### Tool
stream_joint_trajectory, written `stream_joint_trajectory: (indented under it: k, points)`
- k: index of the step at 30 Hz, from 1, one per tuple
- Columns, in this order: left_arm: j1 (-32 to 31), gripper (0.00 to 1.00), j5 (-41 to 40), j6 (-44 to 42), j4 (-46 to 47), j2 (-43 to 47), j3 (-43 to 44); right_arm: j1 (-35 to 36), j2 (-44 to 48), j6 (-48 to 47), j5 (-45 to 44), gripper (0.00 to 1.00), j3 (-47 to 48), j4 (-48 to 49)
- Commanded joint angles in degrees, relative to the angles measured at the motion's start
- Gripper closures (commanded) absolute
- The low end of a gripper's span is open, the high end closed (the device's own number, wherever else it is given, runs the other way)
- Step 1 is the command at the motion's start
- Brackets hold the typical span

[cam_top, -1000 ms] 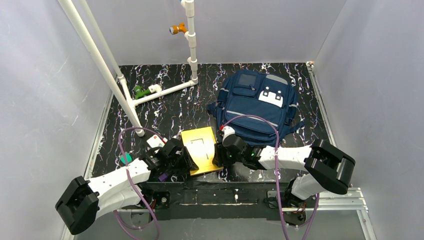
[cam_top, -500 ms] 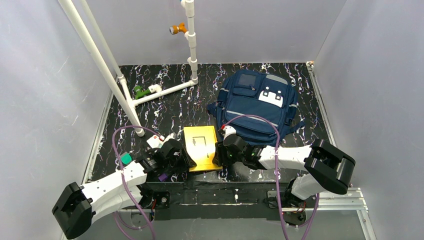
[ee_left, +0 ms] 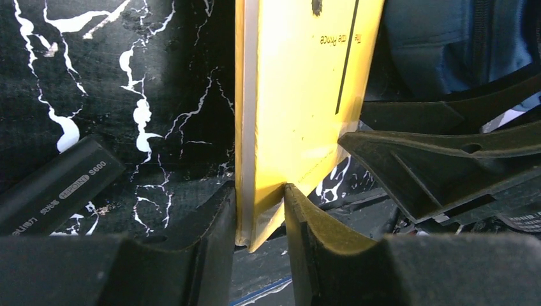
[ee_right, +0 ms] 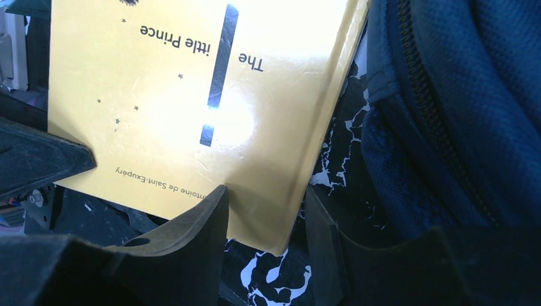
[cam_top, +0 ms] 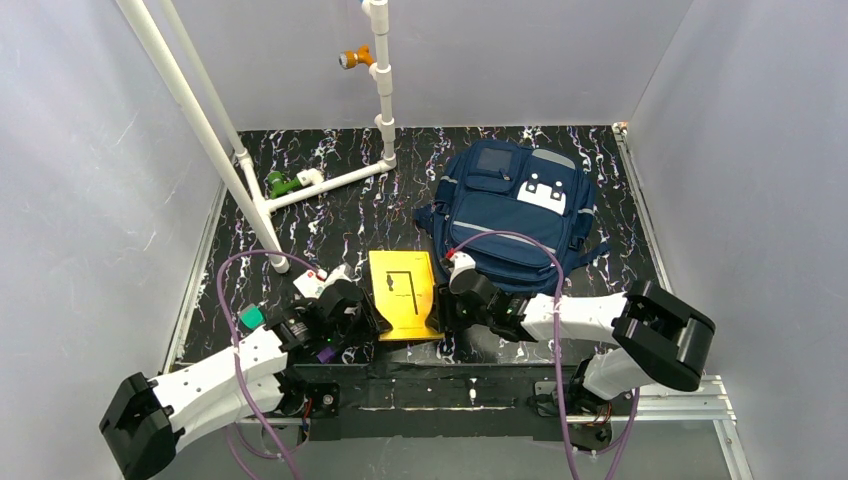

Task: Pack the student bag
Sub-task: Pick up the book from the center of the board.

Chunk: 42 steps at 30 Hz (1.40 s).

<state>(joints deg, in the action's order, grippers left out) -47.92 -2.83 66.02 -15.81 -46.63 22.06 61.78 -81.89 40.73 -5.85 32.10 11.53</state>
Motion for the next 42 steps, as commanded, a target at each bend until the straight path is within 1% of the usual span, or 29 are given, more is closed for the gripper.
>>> stream_joint_trajectory:
  k: [1, 3, 6, 9, 11, 15, 18, 21, 22, 24, 25, 27, 28, 32, 34, 38, 39, 40, 42]
  points:
    - [-1.40, 0.76, 2.32, 3.54, 20.45, 3.80, 6.65, 3.05, 0.57, 0.44, 13.10, 0.46, -0.76, 4.62]
    - [-1.55, 0.77, 2.80, 3.57, 21.04, 4.31, 6.44, 2.85, 1.26, 0.85, 13.39, 0.43, -1.21, 5.15]
    - [-1.65, 0.73, 5.08, 3.45, 23.12, 5.84, 5.47, 2.29, 2.42, 2.15, 13.83, 0.41, -2.08, 6.75]
    - [-1.65, 0.70, 4.22, 3.52, 23.87, 5.67, 4.53, 1.58, 3.00, 4.08, 15.09, 0.38, -3.13, 10.36]
    - [-1.71, 0.70, 4.01, 4.20, 25.01, 4.31, 4.06, 1.33, 2.40, 4.60, 15.85, 0.38, -3.12, 11.07]
    - [-1.70, 0.63, 5.44, 1.88, 24.92, -0.67, 6.11, 1.09, 1.57, 4.95, 16.32, 0.37, -2.74, 11.14]
    - [-1.66, 0.60, 4.53, 2.04, 23.86, -2.81, 6.01, 0.91, 1.79, 4.94, 16.24, 0.37, -2.65, 10.78]
    - [-1.74, 0.59, 3.64, 0.15, 23.03, -4.52, 5.95, 0.83, 1.99, 4.92, 16.17, 0.37, -2.72, 10.72]
    - [-1.74, 0.59, 2.26, -0.72, 22.83, -4.97, 6.15, 0.81, 1.95, 4.85, 16.13, 0.37, -2.80, 10.75]
    - [-1.74, 0.59, 0.07, -2.12, 20.15, -6.14, 7.45, 0.69, 1.67, 4.86, 16.12, 0.37, -2.98, 10.82]
    - [-1.74, 0.60, -1.82, -2.93, 16.99, -6.91, 8.91, 0.56, 1.57, 4.84, 16.13, 0.37, -3.00, 10.85]
    - [-1.74, 0.60, -3.00, -6.28, 11.84, -8.59, 11.54, 0.45, 1.40, 4.81, 16.08, 0.37, -2.88, 10.69]
    - [-1.74, 0.58, -3.34, -7.09, 9.88, -9.38, 12.60, 0.40, 1.38, 4.61, 16.12, 0.37, -2.72, 10.51]
    - [-1.90, 0.56, -3.41, -8.92, 6.86, -11.77, 14.50, 0.28, 1.41, 3.60, 15.92, 0.37, -1.62, 8.93]
    - [-2.12, 0.56, -3.82, -9.29, 4.71, -12.90, 15.50, 0.27, 1.81, 3.61, 15.66, 0.37, -1.53, 8.66]
    - [-3.45, 0.67, -6.11, -12.33, 2.09, -14.49, 17.40, 0.14, 3.92, 3.20, 14.43, 0.37, -0.83, 6.36]
    - [-3.58, 0.74, -7.00, -12.87, 0.88, -15.21, 18.08, 0.10, 4.59, 2.66, 13.93, 0.37, -0.26, 4.96]
    - [-3.60, 0.83, -7.59, -13.43, -0.30, -15.65, 18.79, 0.11, 5.30, 1.90, 13.23, 0.37, 0.49, 3.08]
    - [-3.59, 1.00, -8.05, -14.62, -2.89, -16.20, 20.63, -0.05, 7.23, -1.22, 9.88, 0.34, 3.05, -3.73]
